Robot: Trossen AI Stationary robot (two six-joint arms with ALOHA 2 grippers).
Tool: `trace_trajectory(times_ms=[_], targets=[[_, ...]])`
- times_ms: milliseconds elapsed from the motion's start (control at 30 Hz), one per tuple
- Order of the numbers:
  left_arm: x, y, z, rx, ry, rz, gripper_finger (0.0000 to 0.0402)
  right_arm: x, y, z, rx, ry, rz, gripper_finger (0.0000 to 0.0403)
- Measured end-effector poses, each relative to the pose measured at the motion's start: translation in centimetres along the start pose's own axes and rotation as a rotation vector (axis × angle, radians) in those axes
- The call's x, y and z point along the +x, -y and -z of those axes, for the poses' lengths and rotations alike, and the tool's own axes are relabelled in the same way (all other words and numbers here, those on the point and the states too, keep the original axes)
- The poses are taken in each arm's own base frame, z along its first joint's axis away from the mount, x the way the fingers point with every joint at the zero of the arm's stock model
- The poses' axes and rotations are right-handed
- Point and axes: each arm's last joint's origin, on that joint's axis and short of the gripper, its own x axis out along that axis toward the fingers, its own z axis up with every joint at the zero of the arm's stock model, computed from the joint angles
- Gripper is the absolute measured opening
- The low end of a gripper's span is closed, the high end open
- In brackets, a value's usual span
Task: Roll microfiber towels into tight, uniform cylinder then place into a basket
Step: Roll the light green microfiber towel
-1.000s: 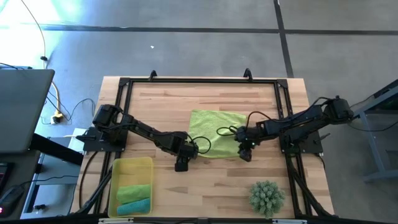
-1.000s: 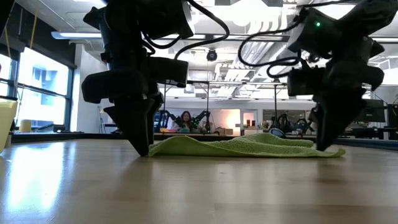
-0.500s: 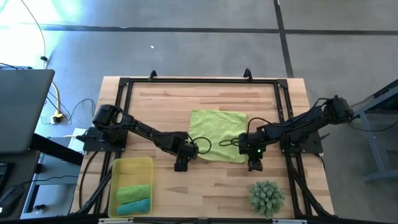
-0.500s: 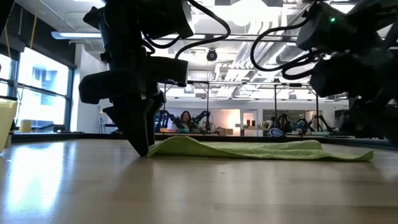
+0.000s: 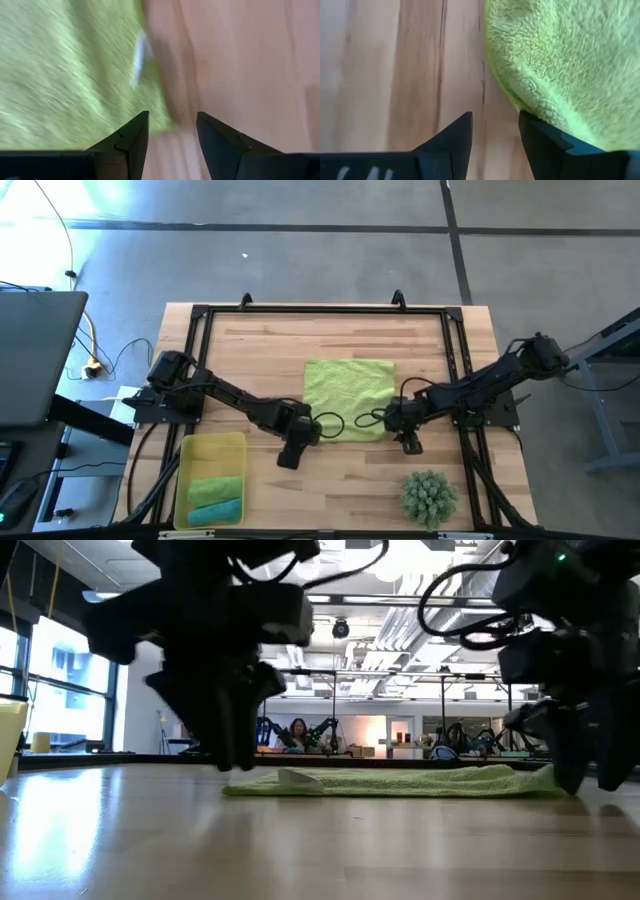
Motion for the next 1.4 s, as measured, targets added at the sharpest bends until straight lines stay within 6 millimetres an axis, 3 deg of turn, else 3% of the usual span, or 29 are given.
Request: trace_trajectory(times_ms=[333, 600, 800, 1100, 1267, 1400], targets=[[-0.1, 2.2, -0.7, 0.075, 0.110, -0.146, 0.0156, 0.3, -1.7, 0.5, -0.257, -0.008, 0.054, 0.0155], [-0.1, 2.6, -0.6, -0.057, 0.126, -0.134, 0.0156, 0.3, -3.3, 1.5, -0.280, -0.082, -0.016, 0.0156], [1.3, 2.6, -0.4, -0.075, 0.086, -0.139, 0.0156, 0.4, -3.7, 1.8, -0.402, -0.078, 0.059, 0.0156], [2.7, 2.1, -0.2, -0.118, 0.050, -0.151, 0.0156, 0.4, -3.8, 1.7, -0.419, -0.059, 0.069, 0.0156], [2.3, 2.3, -0.4, -0.215, 0.066, -0.130, 0.0156, 0.3, -3.8, 1.3, -0.455, -0.054, 0.074, 0.0155], [1.3, 3.0, -1.7, -0.218, 0.144, -0.188, 0.0156, -0.3, -3.5, -0.3, -0.460, 0.008, 0.170, 0.0155]])
